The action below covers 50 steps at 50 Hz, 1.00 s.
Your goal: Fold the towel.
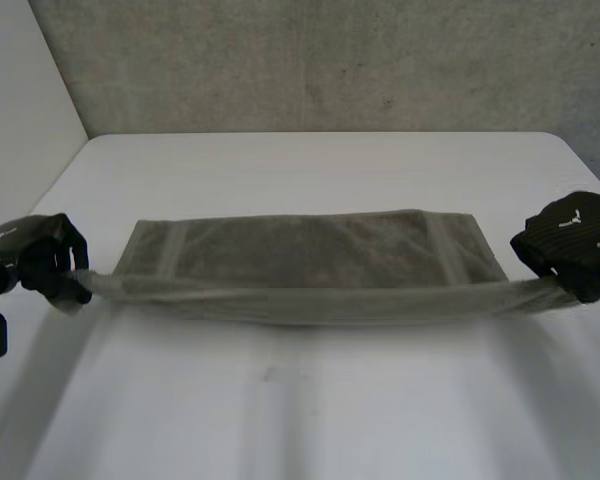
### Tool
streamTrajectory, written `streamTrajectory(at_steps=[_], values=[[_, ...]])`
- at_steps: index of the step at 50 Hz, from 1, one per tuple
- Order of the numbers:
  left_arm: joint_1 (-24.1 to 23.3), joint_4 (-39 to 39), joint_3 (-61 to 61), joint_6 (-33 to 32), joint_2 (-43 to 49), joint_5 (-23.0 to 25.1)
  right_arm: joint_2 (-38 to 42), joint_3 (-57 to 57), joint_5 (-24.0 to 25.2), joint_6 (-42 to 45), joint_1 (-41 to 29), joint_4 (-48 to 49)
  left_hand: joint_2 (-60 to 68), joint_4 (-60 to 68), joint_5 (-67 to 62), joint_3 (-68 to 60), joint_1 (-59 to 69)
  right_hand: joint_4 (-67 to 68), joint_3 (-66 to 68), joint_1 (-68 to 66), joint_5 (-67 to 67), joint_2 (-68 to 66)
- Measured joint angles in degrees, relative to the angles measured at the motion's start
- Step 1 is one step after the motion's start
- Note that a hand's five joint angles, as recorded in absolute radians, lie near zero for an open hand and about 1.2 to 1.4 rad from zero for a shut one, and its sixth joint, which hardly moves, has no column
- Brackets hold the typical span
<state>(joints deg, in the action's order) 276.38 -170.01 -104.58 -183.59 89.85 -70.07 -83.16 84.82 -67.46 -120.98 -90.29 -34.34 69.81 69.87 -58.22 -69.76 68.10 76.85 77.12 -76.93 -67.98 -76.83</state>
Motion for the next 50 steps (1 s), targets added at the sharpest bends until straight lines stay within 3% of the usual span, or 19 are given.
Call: streamTrajectory(at_steps=[6, 16, 24, 26, 29, 31, 41, 50], values=[[-1.6, -6.41, 6.43, 0.43, 10.49, 1.01, 11.05, -8.46, -1.48, -3.37, -2.34, 6.31, 0.0, 0.0, 0.0, -0.01, 0.0, 0.0, 0.0, 0.0, 0.0, 0.0], [-9.61, -9.18, 30.37, 1.56, 35.4, -10.48, 32.59, -30.98, -6.75, -10.1, -9.93, 13.7, 0.0, 0.0, 0.0, -0.01, 0.0, 0.0, 0.0, 0.0, -0.13, 0.0], [-12.86, -9.59, 46.47, 4.09, 47.5, -15.97, 44.37, -42.33, -11.3, -9.98, -13.0, 23.17, 0.01, 0.0, -0.01, -0.01, 0.0, 0.0, 0.0, 0.0, -0.13, 0.0], [-13.51, -9.98, 49.15, 4.48, 49.55, -17.5, 46.87, -44.62, -12.0, -9.9, -13.47, 25.06, -7.16, -6.83, 4.34, 7.06, -5.21, -11.75, -11.94, 11.67, 12.58, 12.01], [-14.28, -11.15, 50.89, 4.72, 51.15, -18.76, 49.5, -46.86, -12.48, -9.89, -14.0, 26.83, -31.02, -29.5, 28.39, 29.03, -29.33, -39.41, -41.06, 41.2, 41.86, 41.94], [-14.88, -12.59, 51.0, 4.82, 51.61, -19.27, 51.01, -48.05, -12.65, -10.02, -14.45, 27.81, -51.25, -51.07, 49.6, 50.81, -49.49, -57.52, -58.27, 58.04, 60.38, 58.75], [-16.02, -16.13, 43.51, 4.88, 45.42, -19.75, 48.39, -46.7, -12.87, -17.65, -14.7, 28.17, -59.77, -59.88, 56.1, 59.68, -57.33, -61.77, -63.2, 63.48, 64.43, 62.67], [-15.89, -16.44, 27.64, 4.78, 30.29, -19.05, 32.58, -29.5, -12.05, -30.87, -11.17, 27.56, -60.23, -60.29, 56.26, 60.15, -57.9, -61.75, -63.2, 63.49, 64.43, 62.67]])
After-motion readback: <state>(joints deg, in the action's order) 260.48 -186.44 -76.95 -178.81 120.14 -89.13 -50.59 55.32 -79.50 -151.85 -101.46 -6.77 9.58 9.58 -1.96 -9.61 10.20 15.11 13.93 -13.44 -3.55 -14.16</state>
